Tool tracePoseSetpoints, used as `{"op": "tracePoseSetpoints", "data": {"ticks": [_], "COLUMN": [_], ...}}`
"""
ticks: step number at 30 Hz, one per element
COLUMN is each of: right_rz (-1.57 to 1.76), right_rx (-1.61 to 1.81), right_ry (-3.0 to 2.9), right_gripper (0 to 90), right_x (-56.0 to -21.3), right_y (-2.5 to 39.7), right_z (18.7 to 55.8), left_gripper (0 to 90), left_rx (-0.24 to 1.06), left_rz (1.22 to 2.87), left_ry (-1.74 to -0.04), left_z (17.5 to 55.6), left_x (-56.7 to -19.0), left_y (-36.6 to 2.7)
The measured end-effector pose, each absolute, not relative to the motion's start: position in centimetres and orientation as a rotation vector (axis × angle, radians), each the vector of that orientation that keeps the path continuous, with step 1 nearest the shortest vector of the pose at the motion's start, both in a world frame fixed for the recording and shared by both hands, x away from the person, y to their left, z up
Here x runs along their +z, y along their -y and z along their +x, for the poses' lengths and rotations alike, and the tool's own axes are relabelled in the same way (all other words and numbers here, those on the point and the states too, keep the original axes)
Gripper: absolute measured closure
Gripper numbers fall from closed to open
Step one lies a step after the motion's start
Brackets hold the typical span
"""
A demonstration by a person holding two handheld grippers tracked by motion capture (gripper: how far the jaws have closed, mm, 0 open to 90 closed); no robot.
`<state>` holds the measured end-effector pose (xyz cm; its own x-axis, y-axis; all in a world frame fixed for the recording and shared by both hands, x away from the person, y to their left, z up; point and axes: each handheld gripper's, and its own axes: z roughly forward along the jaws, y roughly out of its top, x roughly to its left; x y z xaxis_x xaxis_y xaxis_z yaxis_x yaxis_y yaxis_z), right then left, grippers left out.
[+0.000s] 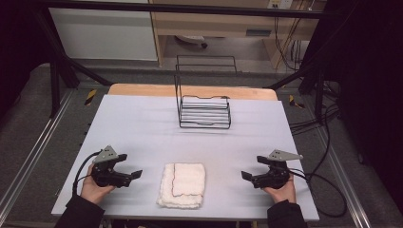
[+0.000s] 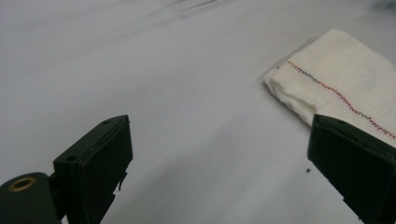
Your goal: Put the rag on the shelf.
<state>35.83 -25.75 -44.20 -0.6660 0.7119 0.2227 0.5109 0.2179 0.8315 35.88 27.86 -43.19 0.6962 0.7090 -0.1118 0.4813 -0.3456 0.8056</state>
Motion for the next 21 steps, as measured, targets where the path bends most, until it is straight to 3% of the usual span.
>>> {"op": "tracePoseSetpoints", "data": {"ticks": [11, 21], "right_rz": [1.156, 1.158], "right_rx": [1.422, 1.410], "right_ry": [-2.294, -2.301], "right_gripper": [0.5, 0.5], "right_x": [-44.2, -44.3], "right_y": [25.0, 24.8], "right_z": [35.8, 35.8], "left_gripper": [7.5, 13.9], "left_rx": [0.295, 0.264], "left_rz": [2.007, 2.039], "left_ry": [-0.966, -1.000], "left_z": [36.1, 36.6], "left_x": [-42.9, -43.0], "left_y": [-25.7, -23.0]}}
